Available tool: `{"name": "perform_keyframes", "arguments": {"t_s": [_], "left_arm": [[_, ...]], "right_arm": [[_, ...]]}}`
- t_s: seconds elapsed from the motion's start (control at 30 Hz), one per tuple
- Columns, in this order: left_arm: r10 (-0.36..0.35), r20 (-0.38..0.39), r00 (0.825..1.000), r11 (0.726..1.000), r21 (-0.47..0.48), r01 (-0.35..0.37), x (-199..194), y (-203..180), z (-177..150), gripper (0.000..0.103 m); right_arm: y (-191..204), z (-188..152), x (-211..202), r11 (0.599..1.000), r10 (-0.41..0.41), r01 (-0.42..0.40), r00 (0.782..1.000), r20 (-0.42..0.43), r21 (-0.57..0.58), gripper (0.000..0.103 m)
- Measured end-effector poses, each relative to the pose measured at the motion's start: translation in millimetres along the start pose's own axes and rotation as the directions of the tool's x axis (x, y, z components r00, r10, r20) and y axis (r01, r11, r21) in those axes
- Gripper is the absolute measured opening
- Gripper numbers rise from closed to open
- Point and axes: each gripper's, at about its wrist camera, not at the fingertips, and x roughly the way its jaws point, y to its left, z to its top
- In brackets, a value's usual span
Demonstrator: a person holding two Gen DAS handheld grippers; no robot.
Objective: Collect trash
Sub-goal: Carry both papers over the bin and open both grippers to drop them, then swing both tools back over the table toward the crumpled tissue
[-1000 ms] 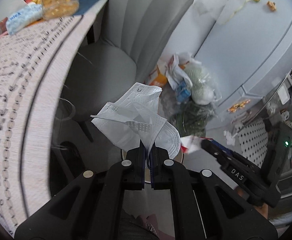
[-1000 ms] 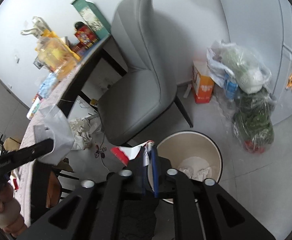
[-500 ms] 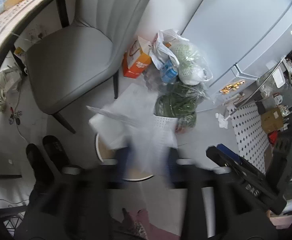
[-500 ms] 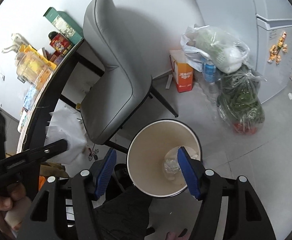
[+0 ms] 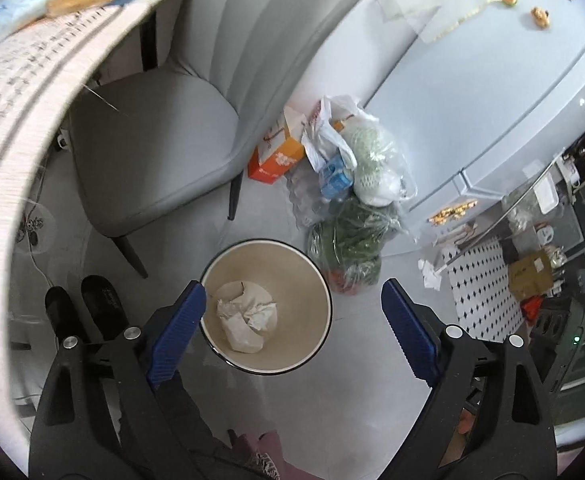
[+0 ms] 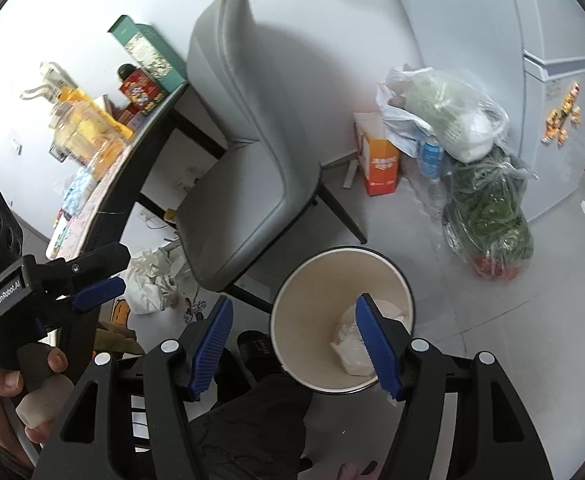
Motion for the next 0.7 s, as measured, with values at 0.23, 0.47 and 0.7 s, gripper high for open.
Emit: {"name": "perform_keyframes", "arguments": {"t_s": [0.23,0.47,0.7], "left_arm": [[0.035,0.111,0.993,0.998,-0.050,-0.030,-60,23,4,0.093],[0.060,0.227,0.972,0.996,-0.080,-0.043,-123,43,-3,0.097],[0.078,0.311,0.947,0.993,-0.114,-0.044,-180,70,-23,0.097]], "right_arm": [[42,6,-21,0.998,0.007,-0.005,0.999,0.031,-0.068,0.075],[98,10,-50,0.988,0.035,-0.022,0.996,0.083,-0.153,0.087],[163,-2,-70,0.966,0.077,-0.051,0.992,0.096,-0.255,0.095]]}}
